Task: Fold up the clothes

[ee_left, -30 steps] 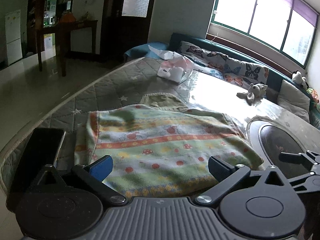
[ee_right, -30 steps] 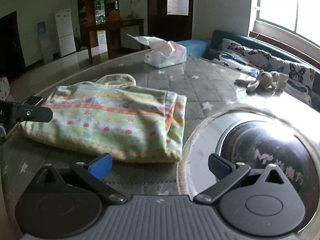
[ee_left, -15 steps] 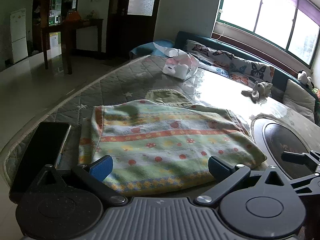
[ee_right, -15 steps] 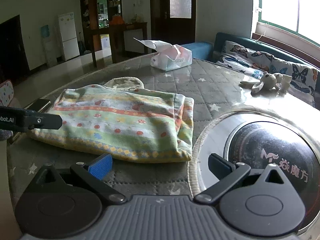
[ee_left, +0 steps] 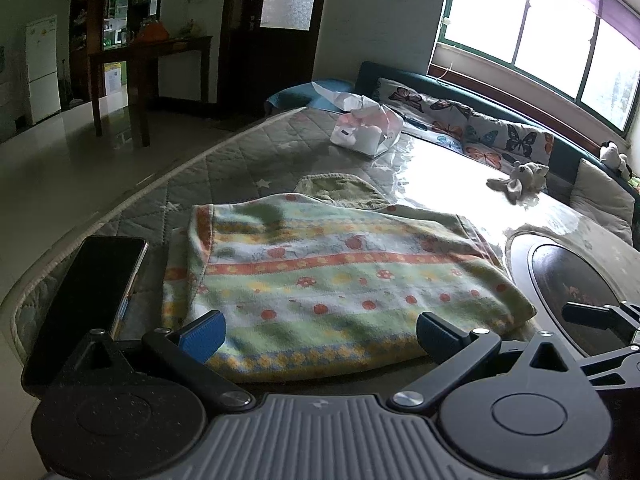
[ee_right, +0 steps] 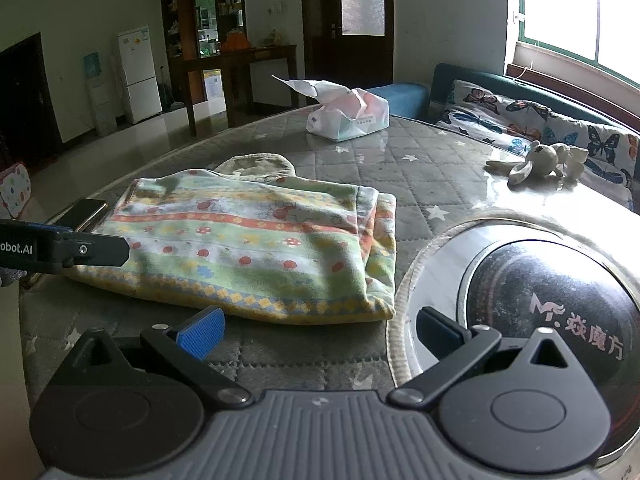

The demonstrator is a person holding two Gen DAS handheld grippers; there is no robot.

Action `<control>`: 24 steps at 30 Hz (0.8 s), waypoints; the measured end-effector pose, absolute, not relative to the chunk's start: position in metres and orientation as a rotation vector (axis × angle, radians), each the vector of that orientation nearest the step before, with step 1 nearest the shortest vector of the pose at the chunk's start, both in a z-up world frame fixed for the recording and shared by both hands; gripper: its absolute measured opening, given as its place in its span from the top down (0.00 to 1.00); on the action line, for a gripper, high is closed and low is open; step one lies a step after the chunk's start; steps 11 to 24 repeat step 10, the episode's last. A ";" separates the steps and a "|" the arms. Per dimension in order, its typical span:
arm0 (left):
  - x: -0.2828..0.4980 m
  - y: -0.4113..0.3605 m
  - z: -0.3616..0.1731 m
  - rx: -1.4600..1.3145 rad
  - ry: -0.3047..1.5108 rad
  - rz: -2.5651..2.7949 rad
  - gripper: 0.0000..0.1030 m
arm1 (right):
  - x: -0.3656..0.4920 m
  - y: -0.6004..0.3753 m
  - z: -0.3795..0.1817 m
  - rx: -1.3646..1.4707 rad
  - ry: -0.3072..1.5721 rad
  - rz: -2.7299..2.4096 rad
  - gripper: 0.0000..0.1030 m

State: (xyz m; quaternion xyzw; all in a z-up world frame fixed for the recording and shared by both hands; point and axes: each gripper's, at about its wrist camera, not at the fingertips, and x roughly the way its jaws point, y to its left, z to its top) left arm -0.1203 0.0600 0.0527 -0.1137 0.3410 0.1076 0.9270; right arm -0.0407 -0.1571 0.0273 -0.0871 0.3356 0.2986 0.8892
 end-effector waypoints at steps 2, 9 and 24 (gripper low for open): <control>-0.121 0.059 0.052 -0.234 0.700 0.218 0.00 | -0.041 -0.157 0.027 -0.180 0.697 0.622 0.00; -0.123 0.057 0.052 -0.236 0.698 0.216 0.00 | -0.044 -0.155 0.028 -0.178 0.694 0.631 0.00; -0.123 0.057 0.052 -0.237 0.699 0.210 0.00 | -0.044 -0.155 0.028 -0.178 0.694 0.632 0.00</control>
